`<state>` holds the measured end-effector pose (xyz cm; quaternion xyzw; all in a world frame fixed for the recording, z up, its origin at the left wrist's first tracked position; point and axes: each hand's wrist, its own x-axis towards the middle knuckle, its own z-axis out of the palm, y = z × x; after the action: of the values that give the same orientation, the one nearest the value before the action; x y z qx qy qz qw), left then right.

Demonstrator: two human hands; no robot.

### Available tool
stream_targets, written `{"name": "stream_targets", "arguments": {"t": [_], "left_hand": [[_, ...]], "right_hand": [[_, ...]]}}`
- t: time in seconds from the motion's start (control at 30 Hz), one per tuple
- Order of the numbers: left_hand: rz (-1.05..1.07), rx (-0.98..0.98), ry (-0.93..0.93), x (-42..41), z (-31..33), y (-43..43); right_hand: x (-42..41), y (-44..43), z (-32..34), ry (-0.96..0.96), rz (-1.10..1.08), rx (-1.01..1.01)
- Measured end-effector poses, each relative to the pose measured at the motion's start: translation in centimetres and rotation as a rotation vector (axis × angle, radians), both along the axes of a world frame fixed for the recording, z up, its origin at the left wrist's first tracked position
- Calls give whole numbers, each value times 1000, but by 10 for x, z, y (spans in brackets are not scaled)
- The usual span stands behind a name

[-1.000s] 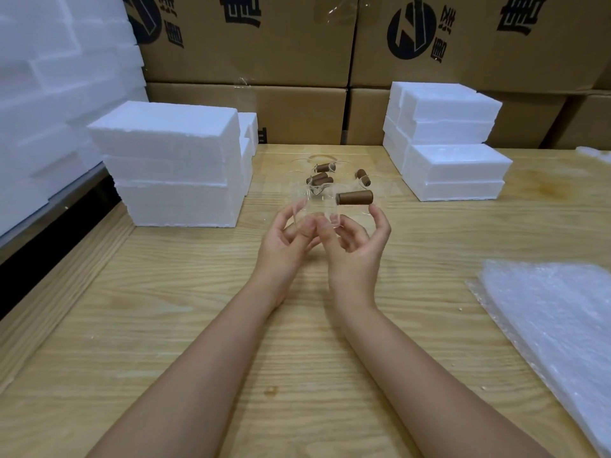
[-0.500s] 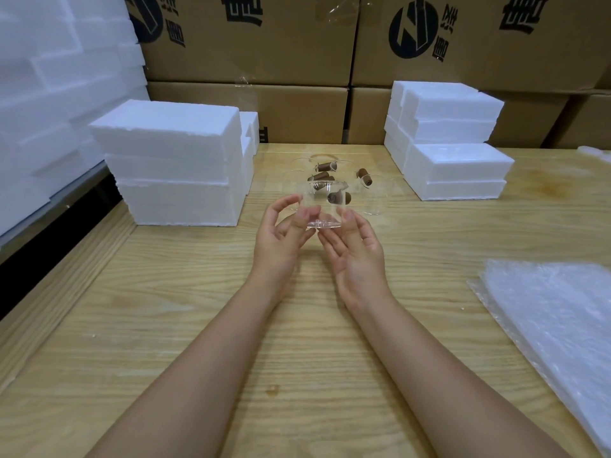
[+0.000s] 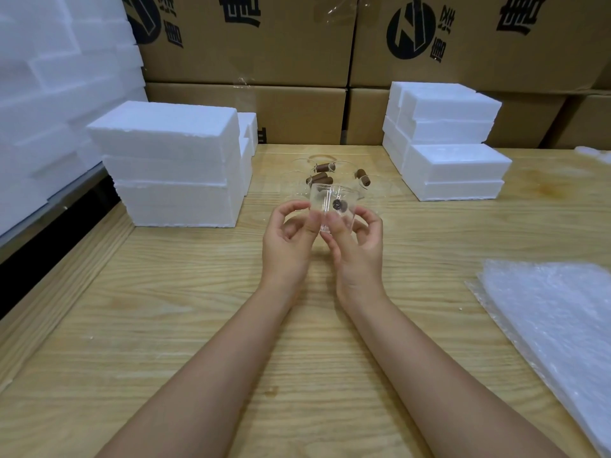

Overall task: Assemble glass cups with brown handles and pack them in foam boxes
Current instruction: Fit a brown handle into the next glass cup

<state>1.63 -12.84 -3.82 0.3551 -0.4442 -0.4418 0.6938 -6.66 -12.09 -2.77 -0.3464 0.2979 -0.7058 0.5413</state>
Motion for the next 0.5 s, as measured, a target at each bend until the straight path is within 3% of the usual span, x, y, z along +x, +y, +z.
{"name": "stream_targets", "arguments": {"t": [0.2,0.3,0.5], "left_hand": [[-87,164,218,-1,1,-2],[-181,252,229,2,2,-1],[-166,167,130,-4,5,4]], "right_hand": [[-8,-6,2,-233,152,91],[-11,-7,2,-324,253,126],[-13,-11,-1,-206,275,159]]}}
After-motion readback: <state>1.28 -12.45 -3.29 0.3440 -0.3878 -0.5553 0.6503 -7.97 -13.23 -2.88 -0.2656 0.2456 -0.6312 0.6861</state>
